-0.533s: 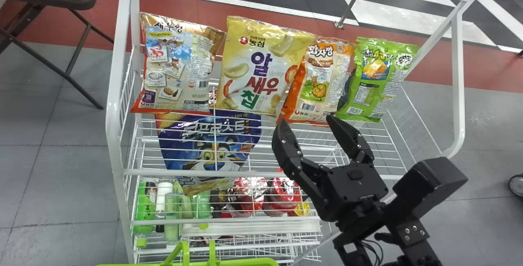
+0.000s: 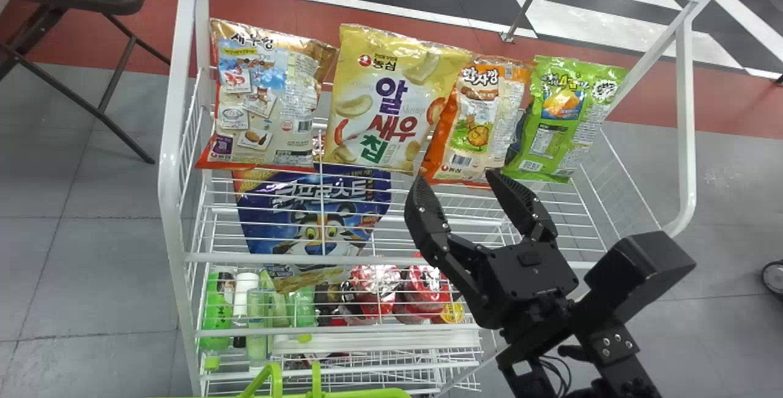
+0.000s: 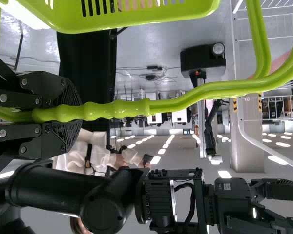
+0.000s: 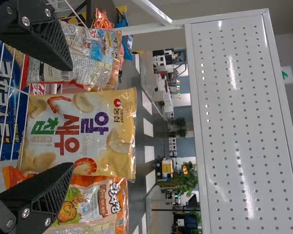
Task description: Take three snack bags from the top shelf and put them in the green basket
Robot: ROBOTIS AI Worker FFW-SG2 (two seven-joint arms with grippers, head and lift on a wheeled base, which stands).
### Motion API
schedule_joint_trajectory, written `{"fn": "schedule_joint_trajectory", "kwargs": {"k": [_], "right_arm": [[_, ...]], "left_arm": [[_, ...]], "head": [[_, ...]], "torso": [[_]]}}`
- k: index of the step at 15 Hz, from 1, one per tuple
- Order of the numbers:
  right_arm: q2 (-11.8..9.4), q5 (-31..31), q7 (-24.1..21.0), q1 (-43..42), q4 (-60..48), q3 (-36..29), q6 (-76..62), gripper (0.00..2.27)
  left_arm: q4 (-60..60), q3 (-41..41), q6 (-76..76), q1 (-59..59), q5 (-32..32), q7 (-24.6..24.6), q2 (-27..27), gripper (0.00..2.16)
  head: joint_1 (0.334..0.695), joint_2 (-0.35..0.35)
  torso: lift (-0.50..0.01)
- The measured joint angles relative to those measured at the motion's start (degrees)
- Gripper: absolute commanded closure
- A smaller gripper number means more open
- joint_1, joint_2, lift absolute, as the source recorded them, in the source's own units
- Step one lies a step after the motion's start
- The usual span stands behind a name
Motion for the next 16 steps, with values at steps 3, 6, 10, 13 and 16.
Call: {"fn": "schedule_joint_trajectory", "kwargs": {"k": [3, 6, 10, 13, 16], "right_arm": [[-0.02, 0.33, 0.01, -0.41, 0.17, 0.0, 0.12, 0.13], [-0.02, 0.38, -0.01, -1.22, 0.66, 0.05, 0.27, 0.13], [0.01, 0.39, 0.01, -3.19, 2.65, 0.69, 0.28, 0.12], [0.08, 0.39, 0.01, -4.71, 4.25, 1.29, 0.27, 0.12], [0.08, 0.39, 0.01, -5.65, 5.22, 1.7, 0.31, 0.12]], "left_arm": [[0.0, 0.03, 0.0, 0.0, 0.0, -0.02, 0.0, 1.07], [0.0, 0.08, 0.0, 0.0, 0.0, 0.18, 0.0, 1.07], [0.0, 0.22, 0.0, -0.1, 0.0, 0.49, 0.01, 1.07], [0.0, 0.26, 0.0, -0.32, -0.07, 0.32, 0.09, 1.07], [0.0, 0.32, 0.0, -0.39, -0.1, 0.18, 0.09, 1.07]], "head": [[0.695, -0.35], [0.695, -0.35], [0.695, -0.35], [0.695, -0.35], [0.695, -0.35]], "torso": [[-0.028], [-0.028], [-0.028], [-0.028], [-0.028]]}}
